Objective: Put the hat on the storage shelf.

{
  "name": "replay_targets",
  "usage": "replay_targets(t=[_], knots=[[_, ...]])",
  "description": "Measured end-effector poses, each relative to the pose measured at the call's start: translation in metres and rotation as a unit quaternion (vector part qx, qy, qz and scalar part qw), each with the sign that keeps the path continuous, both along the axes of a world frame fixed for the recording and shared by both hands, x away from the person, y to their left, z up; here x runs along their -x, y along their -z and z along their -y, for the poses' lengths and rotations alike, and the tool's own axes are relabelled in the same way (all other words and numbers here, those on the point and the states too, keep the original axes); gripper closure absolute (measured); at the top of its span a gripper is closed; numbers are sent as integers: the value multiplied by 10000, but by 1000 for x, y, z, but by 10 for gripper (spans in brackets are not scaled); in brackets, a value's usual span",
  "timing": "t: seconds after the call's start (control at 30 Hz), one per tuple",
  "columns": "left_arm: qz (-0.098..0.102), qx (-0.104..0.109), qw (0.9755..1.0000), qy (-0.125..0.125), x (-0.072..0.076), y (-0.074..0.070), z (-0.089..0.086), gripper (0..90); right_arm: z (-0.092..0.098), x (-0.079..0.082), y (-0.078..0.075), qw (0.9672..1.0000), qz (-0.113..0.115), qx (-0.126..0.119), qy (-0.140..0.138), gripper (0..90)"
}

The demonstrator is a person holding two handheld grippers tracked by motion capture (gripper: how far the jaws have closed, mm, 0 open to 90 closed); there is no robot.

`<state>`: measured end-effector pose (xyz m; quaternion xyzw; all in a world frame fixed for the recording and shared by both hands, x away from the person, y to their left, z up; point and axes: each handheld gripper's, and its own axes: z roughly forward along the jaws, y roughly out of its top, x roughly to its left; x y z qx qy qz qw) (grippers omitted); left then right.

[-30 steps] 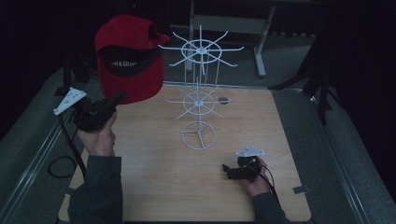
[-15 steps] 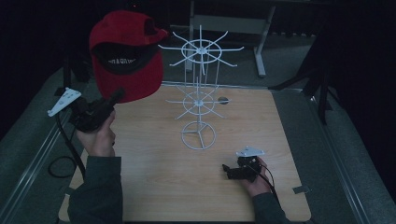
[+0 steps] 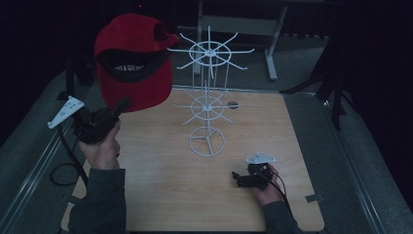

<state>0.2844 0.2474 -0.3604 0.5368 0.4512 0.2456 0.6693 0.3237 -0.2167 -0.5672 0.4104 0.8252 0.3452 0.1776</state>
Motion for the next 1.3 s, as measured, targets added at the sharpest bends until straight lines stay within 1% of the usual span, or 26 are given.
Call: replay_targets(t=[0.13,0.27,0.47,0.57,0.67,0.8,0.97,1.13,1.2,1.3], knots=[[23,-72,10000,30,4,4,1,854,0,0,0,10000,1,1,0,121],[21,-89,9999,56,8,11,2,854,0,0,0,10000,0,-1,3,121],[-8,-332,9994,-117,13,26,6,853,0,0,0,10000,4,-3,2,121],[-47,-395,9991,-140,13,34,8,853,0,0,0,10000,13,-3,-1,121],[-67,-525,9985,-146,14,43,11,853,0,0,0,10000,11,-5,0,121],[-107,-735,9971,-166,15,55,16,852,0,0,0,10000,16,-10,0,121],[-245,-918,9953,-199,14,69,21,850,0,0,0,10000,24,-4,-8,121],[-447,-881,9948,-245,13,83,20,845,0,0,0,10000,30,0,-9,121],[-467,-861,9948,-266,13,86,19,839,0,0,0,10000,17,-1,-9,121],[-450,-829,9951,-301,14,86,17,789,0,0,0,10000,18,0,-8,121]])
